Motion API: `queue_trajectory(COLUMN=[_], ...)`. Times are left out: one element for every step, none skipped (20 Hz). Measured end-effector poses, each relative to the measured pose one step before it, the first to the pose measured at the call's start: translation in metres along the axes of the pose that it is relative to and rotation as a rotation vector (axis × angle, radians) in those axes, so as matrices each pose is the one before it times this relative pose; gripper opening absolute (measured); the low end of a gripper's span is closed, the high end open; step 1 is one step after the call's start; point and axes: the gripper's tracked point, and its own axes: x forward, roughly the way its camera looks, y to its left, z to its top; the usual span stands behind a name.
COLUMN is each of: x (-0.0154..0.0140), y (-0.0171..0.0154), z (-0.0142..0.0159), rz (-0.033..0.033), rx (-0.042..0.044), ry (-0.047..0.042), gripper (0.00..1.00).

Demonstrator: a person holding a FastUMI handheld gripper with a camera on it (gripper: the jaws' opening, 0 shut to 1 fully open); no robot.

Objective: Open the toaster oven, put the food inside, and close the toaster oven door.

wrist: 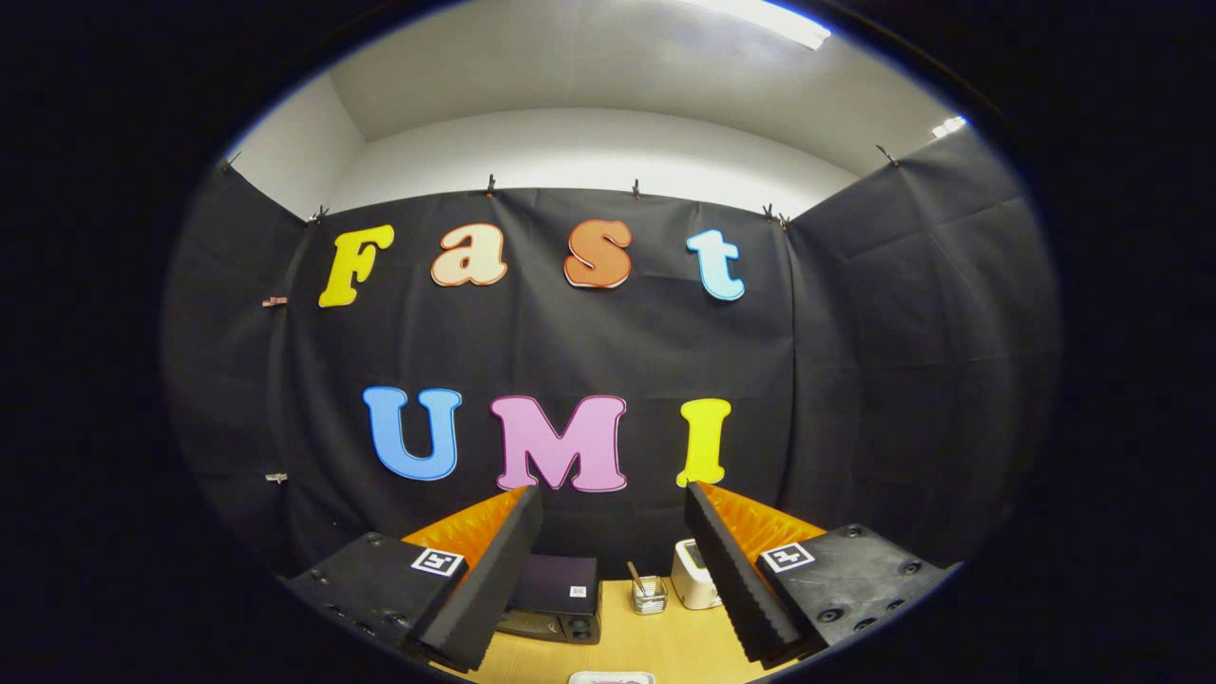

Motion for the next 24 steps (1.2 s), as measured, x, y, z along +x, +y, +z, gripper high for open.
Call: queue_trajectory(x=[0.00328, 0.00355, 0.00392, 0.00429, 0.00386, 0.00448, 0.00548, 0.00567, 0.0055, 0.00615, 0.00646, 0.00641, 0.00718, 0.00898, 0.01011, 0.01002, 0.01237, 0.00669, 0.00851, 0.00685, 0.00568, 0.00691, 0.0067, 0.00639], y=[-0.00848, -0.00809, -0.00701, -0.00579, -0.00626, -0.00642, -0.00577, -0.00539, -0.00384, -0.00281, -0.00396, -0.0047, -0.00504, -0.00647, -0.00729, -0.00656, -0.00637, -0.00708, -0.00468, -0.00257, 0.00095, 0.00396, 0.00822, 0.01423], z=[-0.01043, -0.01141, -0.01212, -0.01441, -0.0159, -0.01591, -0.01523, -0.01582, -0.0147, -0.01631, -0.01772, -0.01991, -0.02067, -0.02316, -0.01999, -0.02078, -0.01747, -0.01679, -0.01275, -0.0075, -0.00306, -0.00234, 0.0, 0.00292], rz=[0.00236, -0.00034, 0.0022, 0.00721, 0.00871, 0.00598, 0.0077, 0.00659, 0.01379, 0.01569, 0.0115, 0.00996, 0.00802, 0.00308, -0.00023, 0.00038, -0.00196, -0.00305, -0.00293, -0.0014, 0.00168, 0.00747, 0.01361, 0.02547], rx=[0.00114, 0.00347, 0.00596, 0.00671, 0.00506, 0.00543, 0.00825, 0.01057, 0.01199, 0.01333, 0.01202, 0.00951, 0.01009, 0.00933, 0.01075, 0.01445, 0.01071, 0.00941, 0.00742, 0.00666, 0.00627, -0.00125, -0.0015, 0.00695], ry=[0.02101, 0.02381, 0.02744, 0.03358, 0.03704, 0.03709, 0.03684, 0.03666, 0.0355, 0.03474, 0.04047, 0.04308, 0.04969, 0.05828, 0.05731, 0.05495, 0.0494, 0.04217, 0.03196, 0.01775, 0.00957, 0.00683, -0.00105, -0.00175], gripper=[0.97, 0.97, 0.97, 0.97, 0.97, 0.97, 0.97, 0.97, 0.98, 0.97, 0.98, 0.99, 0.98, 0.98, 0.97, 0.96, 0.92, 0.88, 0.88, 0.88, 0.88, 0.88, 0.88, 0.88])
